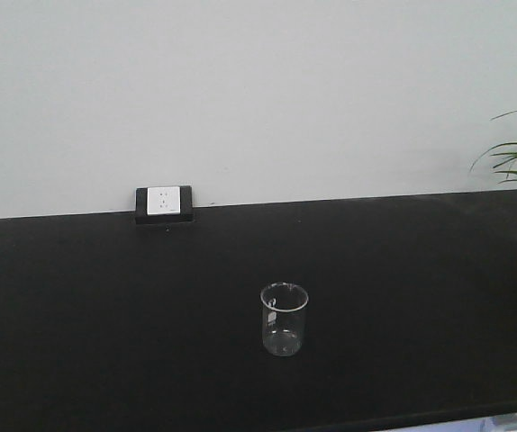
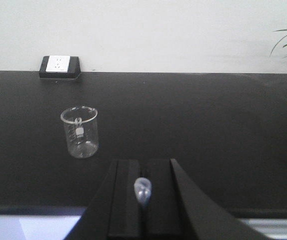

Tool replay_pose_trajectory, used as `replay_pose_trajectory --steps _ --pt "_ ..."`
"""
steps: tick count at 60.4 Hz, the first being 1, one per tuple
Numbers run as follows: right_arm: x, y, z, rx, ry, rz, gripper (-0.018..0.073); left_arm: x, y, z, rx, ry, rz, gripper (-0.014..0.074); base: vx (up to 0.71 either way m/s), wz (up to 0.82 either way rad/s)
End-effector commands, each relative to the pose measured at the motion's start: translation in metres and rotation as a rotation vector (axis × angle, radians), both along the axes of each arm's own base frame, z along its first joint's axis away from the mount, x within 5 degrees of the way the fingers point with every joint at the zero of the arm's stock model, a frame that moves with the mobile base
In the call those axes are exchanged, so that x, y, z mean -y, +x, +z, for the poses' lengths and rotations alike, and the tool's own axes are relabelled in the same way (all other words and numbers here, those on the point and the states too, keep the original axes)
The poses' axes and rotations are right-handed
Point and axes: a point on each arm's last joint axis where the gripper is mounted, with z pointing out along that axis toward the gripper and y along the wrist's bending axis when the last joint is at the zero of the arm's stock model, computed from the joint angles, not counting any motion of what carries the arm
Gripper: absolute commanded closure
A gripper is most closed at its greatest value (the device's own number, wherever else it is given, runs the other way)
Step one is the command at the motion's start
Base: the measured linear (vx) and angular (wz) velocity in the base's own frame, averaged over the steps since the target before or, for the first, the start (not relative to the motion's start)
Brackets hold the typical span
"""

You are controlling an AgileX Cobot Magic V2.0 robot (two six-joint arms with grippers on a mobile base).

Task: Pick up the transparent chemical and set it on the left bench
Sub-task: 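Drive the base to the bench with white bins, holding the dropper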

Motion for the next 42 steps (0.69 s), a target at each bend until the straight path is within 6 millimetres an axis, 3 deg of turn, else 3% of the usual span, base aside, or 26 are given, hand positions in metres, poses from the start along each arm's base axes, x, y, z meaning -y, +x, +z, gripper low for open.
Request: replay_pose_trajectory --steps 1,42 --pt "-0.0036 -0.0004 0.0157 0.09 0.003 0.041 0.0562 -0.0002 -0.0015 0.0027 0.081 -0.014 -0.001 0.06 -0.36 0.01" --pt "-0.0036 -0.0004 0.0157 0.09 0.003 0.041 0.0562 -0.0002 -0.0015 0.0027 0.081 -0.014 -0.001 0.06 -0.4 0.23"
